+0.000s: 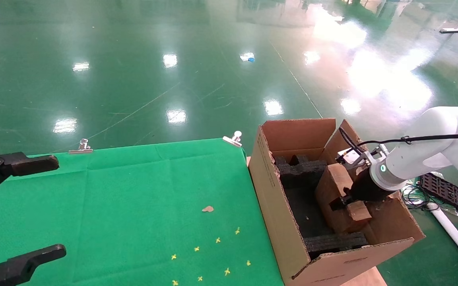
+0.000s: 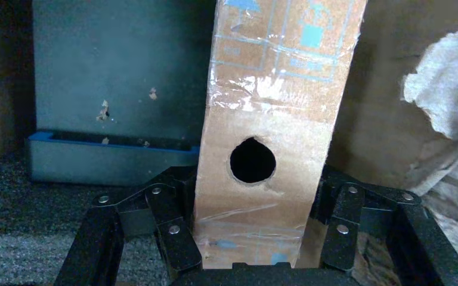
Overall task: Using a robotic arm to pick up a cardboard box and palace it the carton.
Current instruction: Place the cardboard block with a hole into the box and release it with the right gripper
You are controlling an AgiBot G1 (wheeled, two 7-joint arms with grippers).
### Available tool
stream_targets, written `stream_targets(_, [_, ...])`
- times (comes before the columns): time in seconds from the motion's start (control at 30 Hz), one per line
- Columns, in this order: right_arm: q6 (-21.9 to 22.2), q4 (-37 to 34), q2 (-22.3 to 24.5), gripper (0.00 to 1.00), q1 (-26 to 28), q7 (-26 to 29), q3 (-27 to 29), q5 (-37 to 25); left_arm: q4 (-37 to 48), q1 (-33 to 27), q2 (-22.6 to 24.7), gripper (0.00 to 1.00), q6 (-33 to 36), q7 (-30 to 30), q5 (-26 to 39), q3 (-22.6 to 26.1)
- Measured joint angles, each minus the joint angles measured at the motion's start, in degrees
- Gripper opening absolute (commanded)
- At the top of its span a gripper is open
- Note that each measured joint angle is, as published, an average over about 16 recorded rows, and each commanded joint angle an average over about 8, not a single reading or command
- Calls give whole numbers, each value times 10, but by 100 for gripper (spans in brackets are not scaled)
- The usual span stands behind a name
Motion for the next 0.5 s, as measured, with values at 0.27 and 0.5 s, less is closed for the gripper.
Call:
stream_targets(0.27, [-12, -51, -20, 100, -8, -43, 9, 17, 0, 0, 0, 100, 0, 0, 0, 0])
stream_targets(0.5, [-24, -86, -34, 100, -3, -67, 11, 21, 0, 0, 0, 100, 0, 0, 0, 0])
